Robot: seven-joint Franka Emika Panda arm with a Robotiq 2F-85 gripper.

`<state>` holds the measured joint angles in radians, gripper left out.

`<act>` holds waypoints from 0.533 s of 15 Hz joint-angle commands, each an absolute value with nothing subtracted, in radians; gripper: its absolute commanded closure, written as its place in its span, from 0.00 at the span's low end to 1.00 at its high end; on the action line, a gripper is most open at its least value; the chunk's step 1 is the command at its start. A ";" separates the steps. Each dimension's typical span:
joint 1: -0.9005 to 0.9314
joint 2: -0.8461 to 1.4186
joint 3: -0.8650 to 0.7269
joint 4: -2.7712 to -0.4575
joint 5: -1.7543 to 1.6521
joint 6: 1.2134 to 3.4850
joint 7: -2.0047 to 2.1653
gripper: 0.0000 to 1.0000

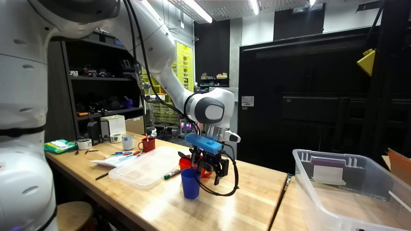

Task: Hang the blue cup on to the clamp on top of the orange jar

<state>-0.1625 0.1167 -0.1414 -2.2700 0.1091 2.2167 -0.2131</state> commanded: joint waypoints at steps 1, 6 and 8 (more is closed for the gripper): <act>-0.165 0.088 -0.145 -2.307 0.101 2.286 -0.171 0.00; -0.168 0.093 -0.155 -2.312 0.100 2.308 -0.156 0.00; -0.169 0.093 -0.158 -2.313 0.101 2.311 -0.156 0.26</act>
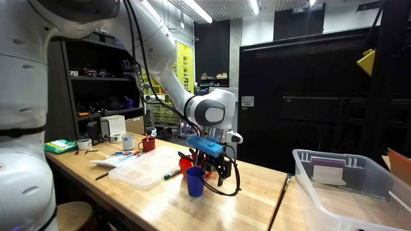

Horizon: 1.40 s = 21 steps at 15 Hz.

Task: Hang the blue cup on to the clamp on top of the orange jar

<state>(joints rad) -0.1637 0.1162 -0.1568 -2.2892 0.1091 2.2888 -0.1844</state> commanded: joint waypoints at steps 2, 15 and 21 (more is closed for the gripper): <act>-0.170 0.093 -0.161 -2.312 0.104 2.307 -0.157 0.39; -0.177 0.079 -0.167 -2.303 0.122 2.287 -0.159 0.99; -0.180 0.040 -0.172 -2.308 0.127 2.294 -0.156 0.99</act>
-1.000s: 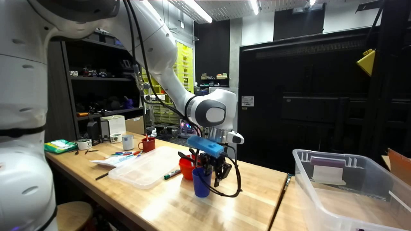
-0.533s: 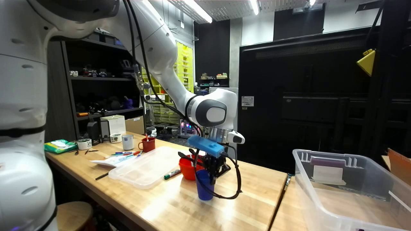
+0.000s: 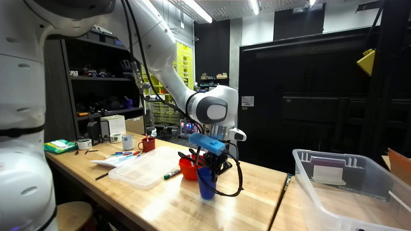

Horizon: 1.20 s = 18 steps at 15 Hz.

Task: Hang the blue cup on to the clamp on top of the orange jar

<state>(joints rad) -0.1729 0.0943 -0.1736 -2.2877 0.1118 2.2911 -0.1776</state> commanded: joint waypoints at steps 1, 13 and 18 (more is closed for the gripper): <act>-0.180 0.031 -0.173 -2.310 0.125 2.295 -0.151 0.99; -0.176 -0.019 -0.189 -2.310 -0.032 2.326 0.233 0.99; -0.177 -0.040 -0.193 -2.309 -0.215 2.297 0.430 0.99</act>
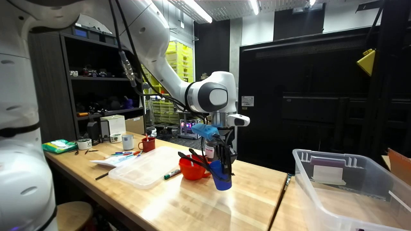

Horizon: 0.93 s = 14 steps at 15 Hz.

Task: Hang the blue cup on to the clamp on top of the orange jar

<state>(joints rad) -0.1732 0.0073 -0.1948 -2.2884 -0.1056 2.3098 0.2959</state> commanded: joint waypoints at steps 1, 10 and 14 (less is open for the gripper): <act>-0.176 -0.047 -0.192 -2.309 -0.266 2.286 0.472 0.99; -0.150 -0.059 -0.132 -2.298 -0.619 2.009 0.757 0.99; -0.127 -0.054 -0.104 -2.297 -0.629 1.939 0.776 0.99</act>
